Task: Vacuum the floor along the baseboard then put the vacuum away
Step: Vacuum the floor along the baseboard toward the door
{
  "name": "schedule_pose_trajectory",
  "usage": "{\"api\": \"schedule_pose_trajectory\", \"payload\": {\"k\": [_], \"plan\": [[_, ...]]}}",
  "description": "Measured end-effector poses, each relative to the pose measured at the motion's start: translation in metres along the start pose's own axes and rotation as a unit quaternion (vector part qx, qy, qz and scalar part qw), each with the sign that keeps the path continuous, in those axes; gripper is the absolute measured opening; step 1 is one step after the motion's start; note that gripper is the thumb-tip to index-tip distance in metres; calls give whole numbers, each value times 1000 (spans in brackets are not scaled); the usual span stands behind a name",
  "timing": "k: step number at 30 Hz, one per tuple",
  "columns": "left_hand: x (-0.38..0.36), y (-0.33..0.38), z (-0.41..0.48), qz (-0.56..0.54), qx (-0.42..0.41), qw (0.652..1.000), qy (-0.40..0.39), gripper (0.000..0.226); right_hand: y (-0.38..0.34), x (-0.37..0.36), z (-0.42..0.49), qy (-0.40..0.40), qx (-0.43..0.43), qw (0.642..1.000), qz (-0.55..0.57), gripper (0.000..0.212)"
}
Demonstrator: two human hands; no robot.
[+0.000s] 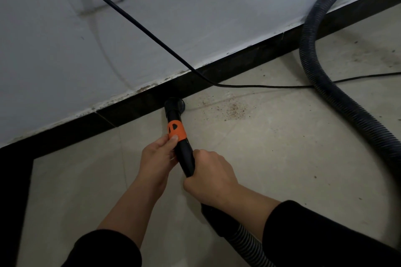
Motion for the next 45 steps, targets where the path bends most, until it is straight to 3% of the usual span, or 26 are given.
{"api": "schedule_pose_trajectory", "payload": {"k": [20, 45], "plan": [[-39, -1, 5, 5, 9, 999, -37, 35, 24, 23, -7, 38, -37, 999, 2, 18], [-41, -23, -44, -18, 31, 998, -50, 33, 36, 22, -58, 15, -44, 999, -7, 22]]}}
Point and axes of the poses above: each hand's wrist, its own z-axis towards the middle knuckle, its own x-axis out of the back of the hand, y = z × x, the point moved 6 cm from there along z, towards the middle knuckle, and after that the axes turned 4 degrees about -z, right-handed, at the moved point
